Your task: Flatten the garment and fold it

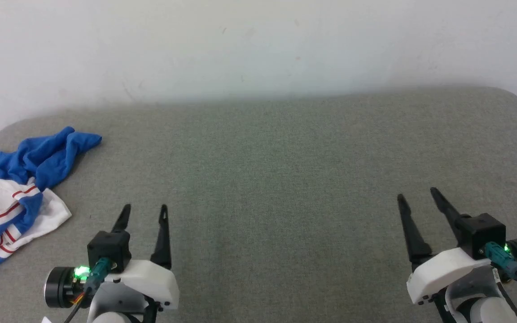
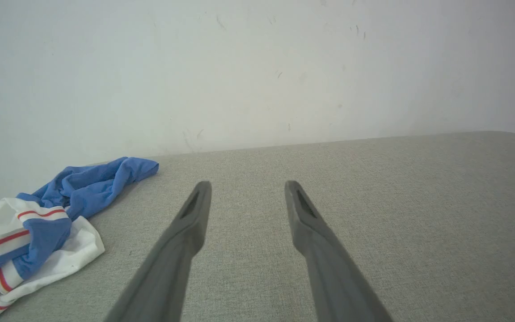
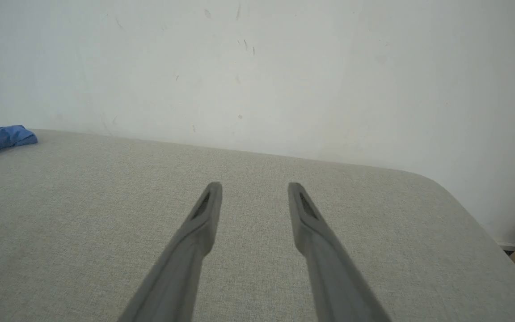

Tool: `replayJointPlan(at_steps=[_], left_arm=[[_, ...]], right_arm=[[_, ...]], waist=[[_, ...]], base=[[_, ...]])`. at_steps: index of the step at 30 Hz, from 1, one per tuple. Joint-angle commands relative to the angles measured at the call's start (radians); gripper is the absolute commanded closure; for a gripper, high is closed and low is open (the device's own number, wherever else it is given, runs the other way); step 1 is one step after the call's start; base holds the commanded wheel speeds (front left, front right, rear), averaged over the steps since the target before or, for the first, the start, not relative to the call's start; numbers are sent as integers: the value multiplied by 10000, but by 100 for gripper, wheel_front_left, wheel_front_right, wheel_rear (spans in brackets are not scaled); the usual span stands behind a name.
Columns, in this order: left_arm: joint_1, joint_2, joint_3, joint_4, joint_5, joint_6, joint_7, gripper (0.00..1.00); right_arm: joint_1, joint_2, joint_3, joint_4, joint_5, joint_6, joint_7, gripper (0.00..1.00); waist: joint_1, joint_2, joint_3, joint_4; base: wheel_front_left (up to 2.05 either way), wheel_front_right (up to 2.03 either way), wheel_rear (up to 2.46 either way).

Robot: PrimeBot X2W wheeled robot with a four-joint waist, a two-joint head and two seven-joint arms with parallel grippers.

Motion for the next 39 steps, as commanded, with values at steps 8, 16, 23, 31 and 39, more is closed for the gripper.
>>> replayJointPlan(at_steps=[8, 16, 23, 31, 39], left_arm=[[-26, 0, -107, 178, -36, -7, -186, 0], [-43, 1, -195, 320, -63, -9, -354, 0], [-47, 2, -260, 429, -80, -13, -479, 0], [-33, 6, -344, 568, -99, -12, -647, 0], [-41, 9, -409, 689, -122, -3, -814, 0]], right_arm=[[-55, -1, 58, 211, 140, -1, -185, 0], [-102, -2, 124, 350, 257, -1, -353, 0], [-119, -3, 198, 457, 341, -2, -479, 0], [-145, -3, 316, 612, 430, -2, -646, 0], [-187, -4, 419, 757, 549, -3, -812, 0]], waist=[[0, 0, 5, 12], [0, 0, 8, 98], [0, 0, -3, 244], [0, 0, -15, 537], [0, 0, 4, 869]], base=[[0, 0, 0], [0, 0, 0], [0, 0, 0], [0, 0, 0], [0, 0, 0]])
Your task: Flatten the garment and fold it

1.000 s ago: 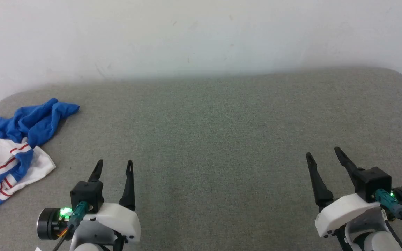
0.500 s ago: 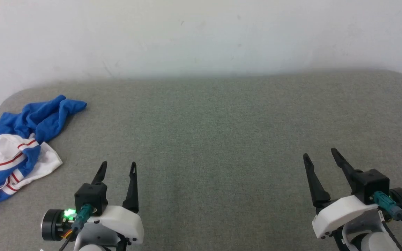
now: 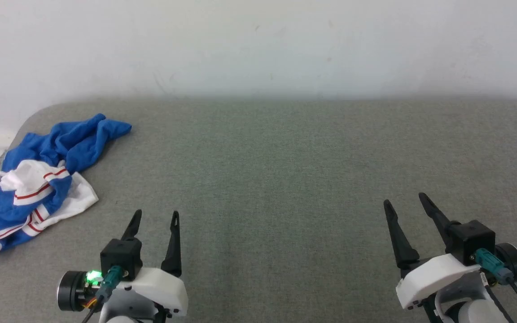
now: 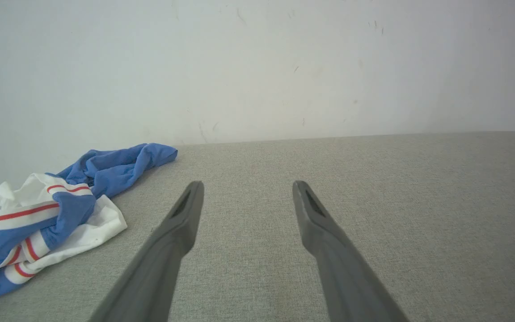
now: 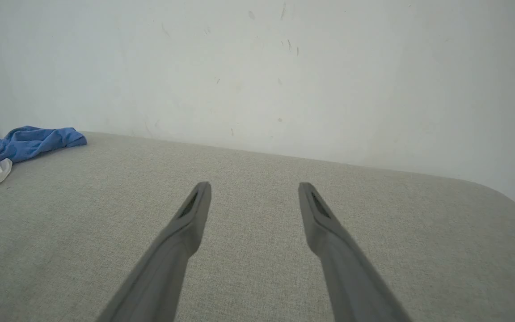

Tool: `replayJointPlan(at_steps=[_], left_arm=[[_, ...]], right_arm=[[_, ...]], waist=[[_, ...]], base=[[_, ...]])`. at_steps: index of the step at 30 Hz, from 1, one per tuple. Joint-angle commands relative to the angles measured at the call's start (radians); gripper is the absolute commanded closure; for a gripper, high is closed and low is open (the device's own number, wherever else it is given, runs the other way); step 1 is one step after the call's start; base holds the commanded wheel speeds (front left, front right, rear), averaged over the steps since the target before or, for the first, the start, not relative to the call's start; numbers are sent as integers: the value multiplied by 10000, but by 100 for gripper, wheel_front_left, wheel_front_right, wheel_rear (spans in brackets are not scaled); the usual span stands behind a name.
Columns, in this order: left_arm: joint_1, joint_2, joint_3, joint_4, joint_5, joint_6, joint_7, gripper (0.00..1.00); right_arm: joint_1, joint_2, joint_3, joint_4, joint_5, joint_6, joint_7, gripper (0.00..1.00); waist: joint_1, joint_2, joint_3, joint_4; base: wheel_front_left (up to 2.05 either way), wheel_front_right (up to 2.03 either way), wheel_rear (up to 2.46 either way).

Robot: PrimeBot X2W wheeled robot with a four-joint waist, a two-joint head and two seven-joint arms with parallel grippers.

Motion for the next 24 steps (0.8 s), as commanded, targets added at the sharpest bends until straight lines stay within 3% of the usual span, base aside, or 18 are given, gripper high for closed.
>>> replayJointPlan(at_steps=[1, 24], left_arm=[[-43, 8, -52, 74, -89, 0, -116, 0], [8, 31, -173, 338, -162, 39, -596, 0]], right_arm=[[-116, -6, 48, 60, 94, -3, -108, 0], [-172, -9, 363, 398, 71, -5, -589, 0]], waist=[[-1, 0, 9, 115], [-1, 0, -96, 1412]], base=[[0, 0, 0], [0, 0, 0]])
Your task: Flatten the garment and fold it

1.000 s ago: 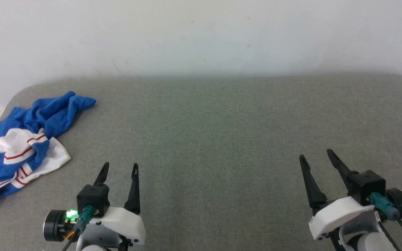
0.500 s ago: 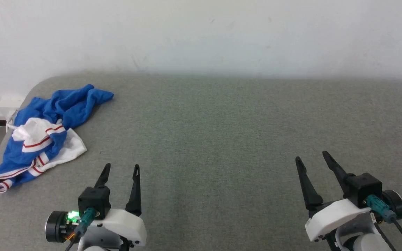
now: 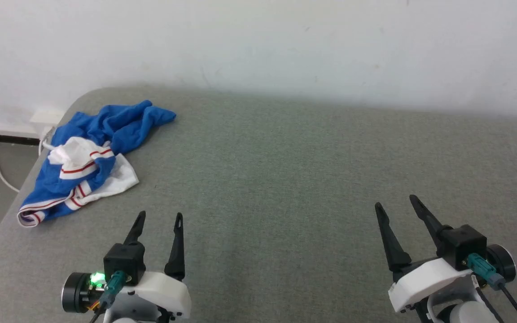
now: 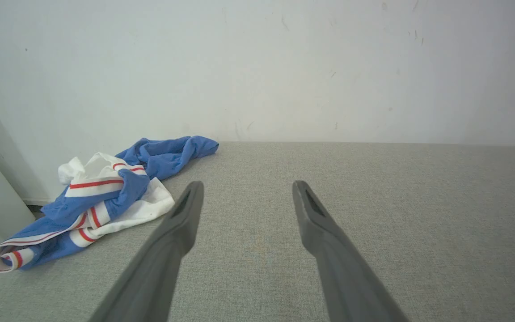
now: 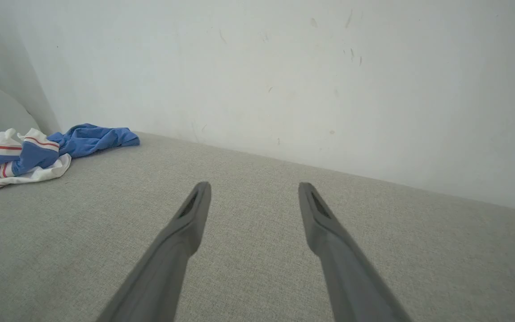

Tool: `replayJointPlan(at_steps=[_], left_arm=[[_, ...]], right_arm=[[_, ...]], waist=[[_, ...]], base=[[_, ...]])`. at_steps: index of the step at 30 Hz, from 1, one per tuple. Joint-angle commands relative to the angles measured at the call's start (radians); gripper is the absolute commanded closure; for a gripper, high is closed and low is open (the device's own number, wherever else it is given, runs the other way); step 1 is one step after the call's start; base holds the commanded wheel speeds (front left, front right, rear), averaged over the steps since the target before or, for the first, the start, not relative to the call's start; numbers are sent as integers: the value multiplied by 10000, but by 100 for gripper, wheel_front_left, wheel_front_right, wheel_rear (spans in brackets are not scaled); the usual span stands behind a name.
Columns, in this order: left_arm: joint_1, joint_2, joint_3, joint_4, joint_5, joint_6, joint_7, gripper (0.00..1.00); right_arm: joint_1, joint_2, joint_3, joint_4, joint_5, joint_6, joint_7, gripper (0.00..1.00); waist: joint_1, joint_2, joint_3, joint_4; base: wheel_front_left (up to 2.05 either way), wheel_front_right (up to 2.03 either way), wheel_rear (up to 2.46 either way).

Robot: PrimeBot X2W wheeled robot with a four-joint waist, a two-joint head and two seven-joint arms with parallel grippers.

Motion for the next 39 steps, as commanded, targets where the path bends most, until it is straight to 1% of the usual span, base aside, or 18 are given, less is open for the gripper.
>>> replayJointPlan(at_steps=[1, 27, 39], left_arm=[[10, 23, -38, 67, -88, 39, -100, 0], [100, 55, -218, 360, -137, 76, -643, 0], [135, 56, -308, 499, -150, 83, -874, 0]], right_arm=[[-131, -7, 38, 60, -17, -3, -111, 0], [-210, -10, 629, 362, 154, -5, -654, 0], [-226, -11, 860, 582, 288, -6, -884, 0]], waist=[[-1, 0, -32, 239], [-1, 0, -119, 1964], [-1, 0, -170, 2601]], base=[[0, 0, 0], [0, 0, 0], [0, 0, 0]])
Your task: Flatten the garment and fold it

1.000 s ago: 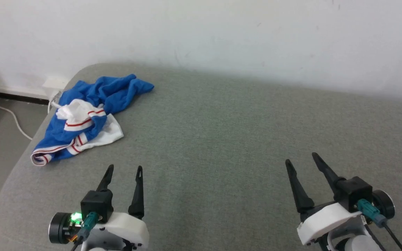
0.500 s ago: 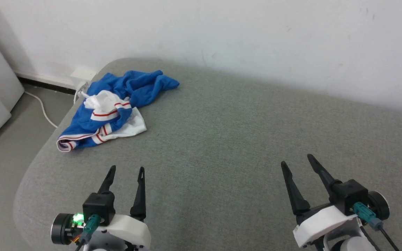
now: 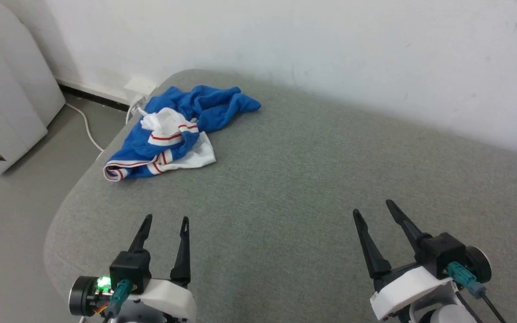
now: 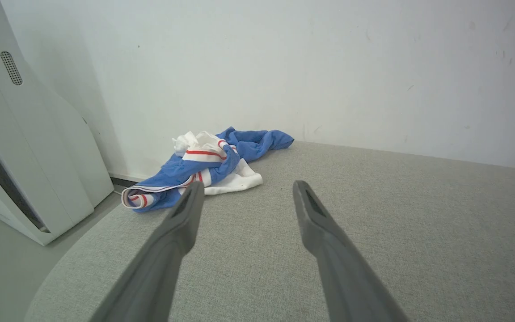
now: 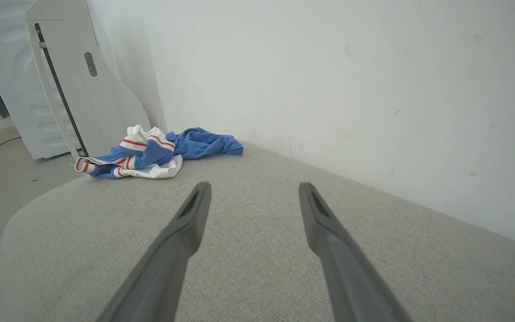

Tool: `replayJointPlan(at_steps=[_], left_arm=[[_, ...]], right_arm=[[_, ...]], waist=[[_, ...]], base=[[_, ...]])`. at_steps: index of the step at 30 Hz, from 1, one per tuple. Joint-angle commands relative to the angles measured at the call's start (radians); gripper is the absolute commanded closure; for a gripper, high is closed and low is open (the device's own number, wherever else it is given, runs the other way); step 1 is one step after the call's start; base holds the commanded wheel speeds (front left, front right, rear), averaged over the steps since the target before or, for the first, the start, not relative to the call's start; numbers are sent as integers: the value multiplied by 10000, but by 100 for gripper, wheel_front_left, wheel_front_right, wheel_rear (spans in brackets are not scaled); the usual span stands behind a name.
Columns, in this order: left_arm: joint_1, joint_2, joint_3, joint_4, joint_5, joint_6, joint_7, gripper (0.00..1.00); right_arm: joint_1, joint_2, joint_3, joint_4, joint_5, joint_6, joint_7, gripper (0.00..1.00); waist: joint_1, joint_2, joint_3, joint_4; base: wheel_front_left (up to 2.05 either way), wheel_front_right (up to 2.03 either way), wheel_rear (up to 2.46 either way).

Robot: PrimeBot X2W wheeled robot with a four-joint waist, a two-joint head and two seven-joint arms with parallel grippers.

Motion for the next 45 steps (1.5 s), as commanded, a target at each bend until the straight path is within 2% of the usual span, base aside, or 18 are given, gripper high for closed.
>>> replayJointPlan(at_steps=[1, 25, 34, 45], left_arm=[[120, 36, -35, 54, -47, 67, -94, 0], [184, 64, -153, 187, -120, 30, -580, 0], [94, 66, -190, -7, -160, -81, -580, 0], [-1038, 568, 123, 433, -255, -483, -580, 0]], right_arm=[[-110, -13, 61, 57, 75, -8, -91, 0], [-181, -16, 212, 645, 252, -9, -577, 0], [-221, -16, 24, 607, 117, -9, -577, 0], [-528, -188, 531, 283, -155, -9, -577, 0]], waist=[[-1, 0, -14, 136], [-1, 0, 3, 997], [-1, 0, 190, 782], [-1, 0, 1176, 110]], base=[[0, 0, 0], [0, 0, 0], [0, 0, 0], [0, 0, 0]])
